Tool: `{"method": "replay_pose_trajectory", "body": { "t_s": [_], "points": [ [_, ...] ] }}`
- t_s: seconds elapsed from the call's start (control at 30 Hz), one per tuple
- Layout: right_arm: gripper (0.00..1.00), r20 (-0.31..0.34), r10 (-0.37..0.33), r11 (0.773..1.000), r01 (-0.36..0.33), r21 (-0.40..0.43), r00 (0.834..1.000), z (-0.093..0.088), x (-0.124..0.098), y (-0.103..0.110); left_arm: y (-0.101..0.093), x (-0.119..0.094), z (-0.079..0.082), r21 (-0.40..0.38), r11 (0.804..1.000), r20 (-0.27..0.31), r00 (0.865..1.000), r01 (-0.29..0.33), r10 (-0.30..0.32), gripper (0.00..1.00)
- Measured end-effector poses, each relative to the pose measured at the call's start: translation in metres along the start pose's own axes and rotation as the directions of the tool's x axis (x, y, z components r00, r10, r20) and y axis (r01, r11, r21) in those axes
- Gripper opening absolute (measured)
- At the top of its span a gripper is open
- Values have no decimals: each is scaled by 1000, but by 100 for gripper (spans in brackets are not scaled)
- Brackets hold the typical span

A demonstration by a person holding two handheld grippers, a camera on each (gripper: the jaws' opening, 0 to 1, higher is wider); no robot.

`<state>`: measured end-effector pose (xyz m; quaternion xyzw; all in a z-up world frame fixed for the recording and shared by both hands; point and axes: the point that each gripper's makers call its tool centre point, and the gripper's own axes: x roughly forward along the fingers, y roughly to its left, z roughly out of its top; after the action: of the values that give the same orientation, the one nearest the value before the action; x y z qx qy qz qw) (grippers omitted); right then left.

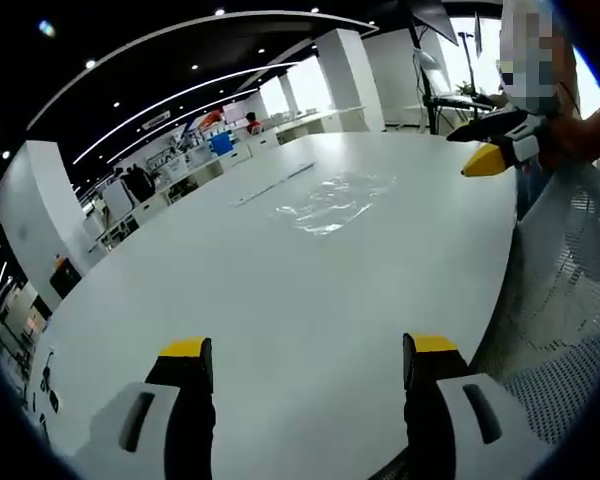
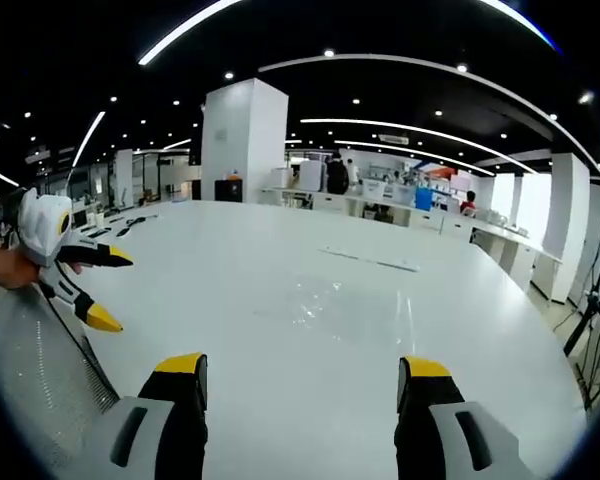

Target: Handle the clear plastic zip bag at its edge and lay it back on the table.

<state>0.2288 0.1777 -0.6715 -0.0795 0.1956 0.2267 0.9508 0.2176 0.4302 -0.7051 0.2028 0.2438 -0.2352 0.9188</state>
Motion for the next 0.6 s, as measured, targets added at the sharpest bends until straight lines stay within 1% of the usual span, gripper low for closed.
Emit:
{"method": "replay_pose_trajectory", "body": {
  "t_s": [0.47,0.6],
  "points": [
    [77,2,5,1000,-5,-3,1000,0,1,-1,-1,0,-1,12,1000,-9,1000,-1,1,77],
    [77,0,4,1000,-4,-3,1000,0,1,0,0,-1,0,3,1000,-5,1000,-3,3,78]
  ]
}}
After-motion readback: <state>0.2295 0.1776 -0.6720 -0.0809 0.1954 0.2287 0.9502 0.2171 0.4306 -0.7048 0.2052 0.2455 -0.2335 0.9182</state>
